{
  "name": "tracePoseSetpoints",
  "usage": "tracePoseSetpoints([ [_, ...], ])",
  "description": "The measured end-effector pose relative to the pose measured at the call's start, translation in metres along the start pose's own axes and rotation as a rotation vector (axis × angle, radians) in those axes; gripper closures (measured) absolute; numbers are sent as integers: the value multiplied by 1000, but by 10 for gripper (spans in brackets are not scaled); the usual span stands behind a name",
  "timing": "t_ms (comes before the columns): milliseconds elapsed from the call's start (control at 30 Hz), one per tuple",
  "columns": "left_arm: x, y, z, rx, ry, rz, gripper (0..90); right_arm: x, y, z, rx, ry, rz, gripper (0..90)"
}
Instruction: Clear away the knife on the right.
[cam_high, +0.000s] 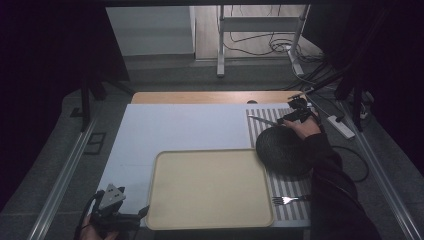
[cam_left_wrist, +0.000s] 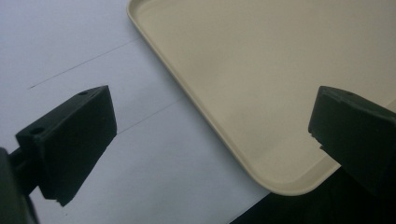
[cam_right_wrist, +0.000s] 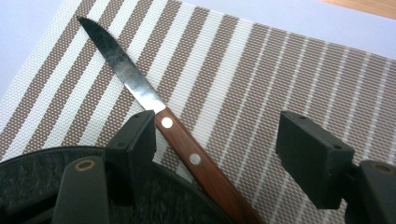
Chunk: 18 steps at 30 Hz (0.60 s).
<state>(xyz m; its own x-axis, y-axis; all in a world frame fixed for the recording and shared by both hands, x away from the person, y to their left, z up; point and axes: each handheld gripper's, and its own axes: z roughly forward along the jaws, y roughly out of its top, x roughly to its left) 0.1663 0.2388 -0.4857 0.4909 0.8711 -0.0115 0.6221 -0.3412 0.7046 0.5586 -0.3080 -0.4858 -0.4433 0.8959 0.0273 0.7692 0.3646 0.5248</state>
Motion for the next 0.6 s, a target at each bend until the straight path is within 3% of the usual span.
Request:
tracePoseSetpoints([
  [333,0,0,0,1,0,0,12,7,6,18,45,-1,-55,333],
  [433,0,0,0,2,1,1,12,7,6,18,49,9,-72,468],
  [500,0,0,0,3,1,2,13,9,5,18,60,-17,-102,540],
  [567,0,0,0,3,1,3,13,7,4,17,58,-11,-110,622],
  [600,0,0,0,3,1,3,12,7,4,17,58,-11,-110,622],
])
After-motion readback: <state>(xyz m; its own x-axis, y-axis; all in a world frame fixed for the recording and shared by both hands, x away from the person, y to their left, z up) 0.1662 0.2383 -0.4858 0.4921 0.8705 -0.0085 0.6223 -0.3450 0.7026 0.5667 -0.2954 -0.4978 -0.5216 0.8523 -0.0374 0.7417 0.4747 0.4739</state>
